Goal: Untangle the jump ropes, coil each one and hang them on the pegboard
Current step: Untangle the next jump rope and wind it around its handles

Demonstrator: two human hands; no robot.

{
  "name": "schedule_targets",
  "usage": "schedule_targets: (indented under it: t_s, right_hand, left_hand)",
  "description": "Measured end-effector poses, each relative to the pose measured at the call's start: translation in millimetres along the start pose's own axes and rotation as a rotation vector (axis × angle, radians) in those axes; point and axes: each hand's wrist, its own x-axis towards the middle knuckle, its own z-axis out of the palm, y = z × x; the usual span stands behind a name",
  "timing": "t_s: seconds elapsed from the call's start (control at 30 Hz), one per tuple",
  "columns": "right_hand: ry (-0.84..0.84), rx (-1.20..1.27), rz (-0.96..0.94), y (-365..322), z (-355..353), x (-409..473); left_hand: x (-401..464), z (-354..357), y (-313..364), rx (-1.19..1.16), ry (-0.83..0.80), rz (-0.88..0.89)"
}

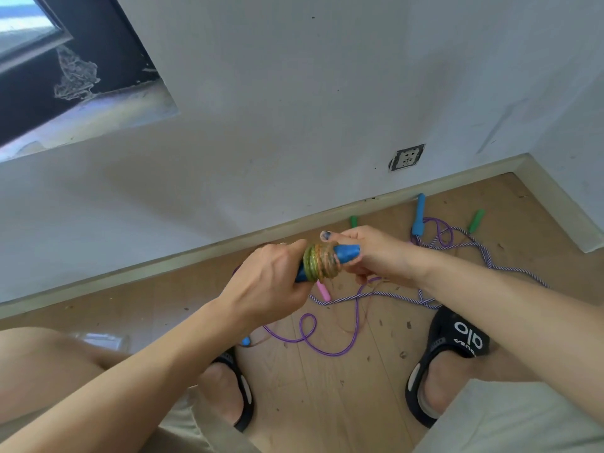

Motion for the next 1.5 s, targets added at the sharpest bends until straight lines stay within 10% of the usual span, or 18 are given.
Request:
schedule_targets:
  t_s: [0.27,0.63,0.93,1.23,1.5]
  right_hand:
    - [0.259,0.245,0.079,-3,37,-9]
    - [0.316,-0.556,-0.357,7,40,-23]
    - [0.337,-1.053,-0.606,3,25,-23]
    - [0.265,-0.446,-0.490,0,33,-25]
    - [0.221,-0.278,-0.394,-2,34,-25]
  left_hand:
    - [10,5,-9,-0.202,0.021,-0.406]
    - [19,18,-11,-0.277,-0.213,-0.650]
    - [12,23,-9,0.023,-0.360,-0.423]
    - [3,15,-3,-0.263,-0.087,-0.110]
    - [4,7,5,0.142,-0.034,-0.012]
